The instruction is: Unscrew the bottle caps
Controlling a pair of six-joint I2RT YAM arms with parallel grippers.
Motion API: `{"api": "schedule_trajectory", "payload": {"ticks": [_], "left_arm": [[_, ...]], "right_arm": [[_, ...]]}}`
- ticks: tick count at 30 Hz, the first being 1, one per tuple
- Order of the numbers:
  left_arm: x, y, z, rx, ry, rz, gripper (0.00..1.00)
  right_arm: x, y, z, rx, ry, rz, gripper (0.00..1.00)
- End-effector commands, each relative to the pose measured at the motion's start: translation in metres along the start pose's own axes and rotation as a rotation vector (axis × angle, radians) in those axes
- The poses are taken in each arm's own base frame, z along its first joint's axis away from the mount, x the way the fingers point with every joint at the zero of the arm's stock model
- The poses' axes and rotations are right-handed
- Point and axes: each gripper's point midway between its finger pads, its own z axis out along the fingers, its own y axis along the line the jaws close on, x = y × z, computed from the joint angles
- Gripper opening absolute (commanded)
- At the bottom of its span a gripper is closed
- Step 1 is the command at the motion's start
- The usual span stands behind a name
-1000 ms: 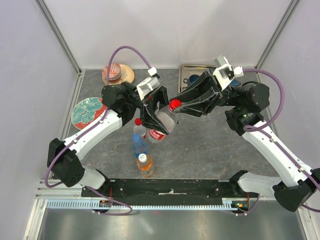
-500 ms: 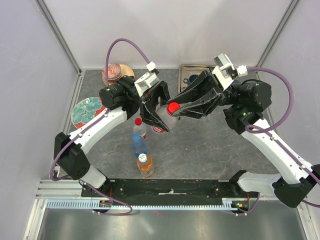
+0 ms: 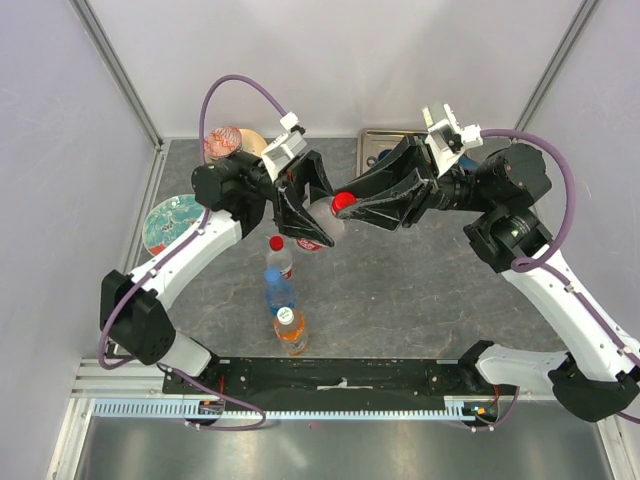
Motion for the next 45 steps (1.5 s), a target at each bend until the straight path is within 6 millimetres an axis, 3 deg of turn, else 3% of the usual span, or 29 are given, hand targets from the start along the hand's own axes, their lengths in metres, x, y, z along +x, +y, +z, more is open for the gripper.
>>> {"api": "schedule_trajectory", "payload": {"ticks": [1,16,20,28,35,37,39,41,42,43,45], "left_arm": [[-0.009,0.049,-0.016,-0.209,-0.150,-0.221,0.35],[-0.004,0.067,-0.024,-0.333,-0.152,-0.172,0.37],[-0.001,0.079,-0.032,-0.399,-0.165,-0.188,0.38],[-0.005,0.089,-0.039,-0.447,-0.184,-0.193,0.39],[-0.002,0.097,-0.043,-0.482,-0.185,-0.203,0.39],[0.000,0.091,-0.040,-0.437,-0.170,-0.223,0.39],[-0.001,0.082,-0.035,-0.346,-0.149,-0.197,0.40],[0.000,0.073,-0.031,-0.271,-0.150,-0.285,0.40],[-0.004,0.066,-0.030,-0.215,-0.143,-0.172,0.40],[-0.005,0.057,-0.028,-0.183,-0.152,-0.264,0.40],[-0.006,0.050,-0.027,-0.133,-0.145,-0.195,0.40]], "right_arm": [[-0.008,0.040,-0.006,-0.074,0.041,0.008,0.00],[-0.010,0.015,-0.009,0.083,0.026,0.000,0.00],[-0.029,0.021,-0.008,0.088,-0.024,-0.009,0.00],[-0.074,0.003,-0.022,0.303,-0.172,-0.062,0.00],[-0.086,-0.010,-0.039,0.443,-0.228,-0.104,0.00],[-0.083,-0.002,-0.034,0.384,-0.201,-0.117,0.00],[-0.064,0.018,-0.016,0.191,-0.110,-0.089,0.00],[-0.064,0.035,-0.007,0.061,-0.078,-0.061,0.00],[-0.056,0.048,-0.004,-0.043,-0.038,-0.055,0.00],[-0.060,0.054,-0.004,-0.078,-0.054,-0.074,0.00],[-0.056,0.073,-0.007,-0.181,-0.024,-0.052,0.00]]}}
